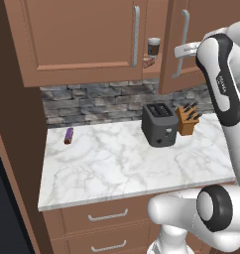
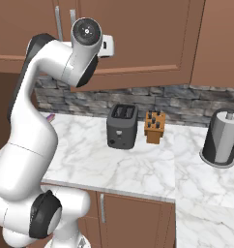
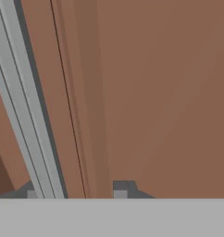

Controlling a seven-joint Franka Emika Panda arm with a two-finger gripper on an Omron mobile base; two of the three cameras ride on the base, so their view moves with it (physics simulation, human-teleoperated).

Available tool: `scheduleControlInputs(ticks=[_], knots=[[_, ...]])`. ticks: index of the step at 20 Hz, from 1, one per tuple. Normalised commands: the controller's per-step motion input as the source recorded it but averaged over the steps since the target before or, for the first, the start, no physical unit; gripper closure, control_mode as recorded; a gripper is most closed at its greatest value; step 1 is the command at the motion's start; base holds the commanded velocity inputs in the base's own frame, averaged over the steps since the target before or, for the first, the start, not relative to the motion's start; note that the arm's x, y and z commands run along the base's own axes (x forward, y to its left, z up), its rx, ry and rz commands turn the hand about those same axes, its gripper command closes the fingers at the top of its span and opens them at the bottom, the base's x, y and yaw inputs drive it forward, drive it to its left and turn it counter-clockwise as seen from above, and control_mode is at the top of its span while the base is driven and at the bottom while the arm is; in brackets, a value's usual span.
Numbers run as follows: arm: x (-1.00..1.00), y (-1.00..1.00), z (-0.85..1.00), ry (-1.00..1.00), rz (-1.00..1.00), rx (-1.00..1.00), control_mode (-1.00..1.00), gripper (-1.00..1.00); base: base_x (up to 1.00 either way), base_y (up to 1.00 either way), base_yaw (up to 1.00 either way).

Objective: Pick the bar soap and bar soap from the cabinet and place them on the counter.

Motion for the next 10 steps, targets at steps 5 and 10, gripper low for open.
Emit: scheduleControlInputs(ticks=[5,10], knots=[[-0.33,-0.75,-0.02,0.0,0.08,0.0,-1.0,1.0,0.0,0.0,0.0],[-0.34,-0.76,0.0,0.0,0.08,0.0,-1.0,1.0,0.0,0.0,0.0]])
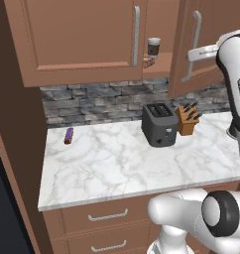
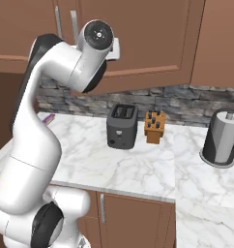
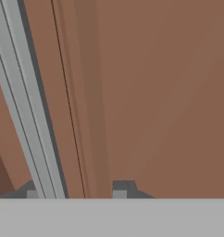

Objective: Pick the bar soap and bar soap from the cabinet and place them on the counter.

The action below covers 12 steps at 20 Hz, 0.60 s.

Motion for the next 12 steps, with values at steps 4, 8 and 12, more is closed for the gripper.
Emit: scheduleControlInputs(ticks=[4,8,12], knots=[[-0.39,-0.82,0.0,0.0,0.08,0.0,-1.0,1.0,0.0,0.0,0.0],[-0.38,-0.88,0.0,0.0,0.08,0.0,-1.0,1.0,0.0,0.0,0.0],[-0.31,-0.83,0.0,0.0,0.1,0.0,-1.0,1.0,0.0,0.0,0.0]])
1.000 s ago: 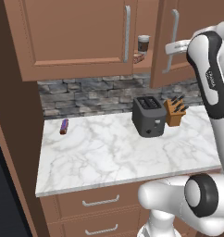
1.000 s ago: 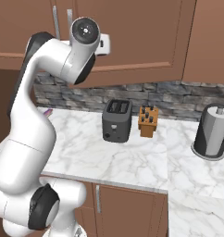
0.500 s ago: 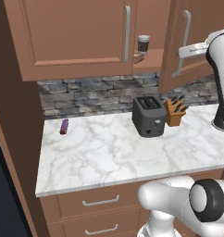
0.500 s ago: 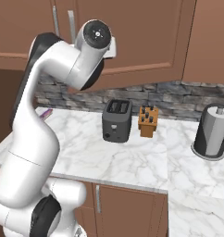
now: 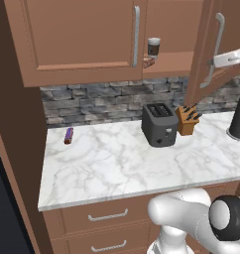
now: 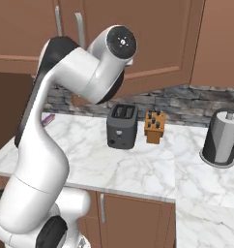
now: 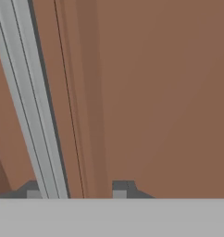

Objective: Pick the bar soap and bar soap from the cabinet and place them on the counter.

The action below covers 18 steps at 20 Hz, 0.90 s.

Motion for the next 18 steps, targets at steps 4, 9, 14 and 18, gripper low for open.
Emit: scheduleControlInputs(ticks=[4,9,14,18], knots=[[-0.24,-0.78,-0.01,0.0,0.11,0.0,-1.0,1.0,0.0,0.0,0.0],[-0.24,-0.75,-0.01,0.0,0.11,0.0,-1.0,1.0,0.0,0.0,0.0],[-0.17,-0.51,-0.06,0.0,0.11,0.0,-1.0,-1.0,0.0,0.0,0.0],[-0.19,-0.32,-0.04,-0.01,0.11,0.0,-1.0,-1.0,0.0,0.0,0.0]])
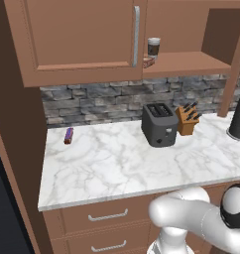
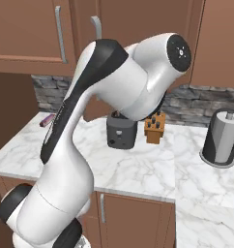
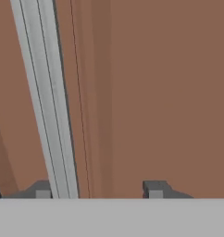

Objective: Pick the bar soap and bar soap from the cabinet and place them on the counter.

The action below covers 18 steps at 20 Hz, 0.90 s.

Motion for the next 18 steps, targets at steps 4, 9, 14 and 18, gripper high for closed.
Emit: scheduleControlInputs(ticks=[4,9,14,18], knots=[[-0.31,-0.24,0.0,-0.05,0.1,0.0,-1.0,-1.0,0.0,0.0,0.0],[-0.41,-0.07,0.0,-0.09,0.1,0.0,-1.0,-1.0,0.0,0.0,0.0],[-0.69,-0.01,0.0,-0.14,0.11,0.0,-1.0,-1.0,0.0,0.0,0.0],[-0.8,0.16,0.0,-0.18,0.08,-0.01,-1.0,-1.0,0.0,0.0,0.0]])
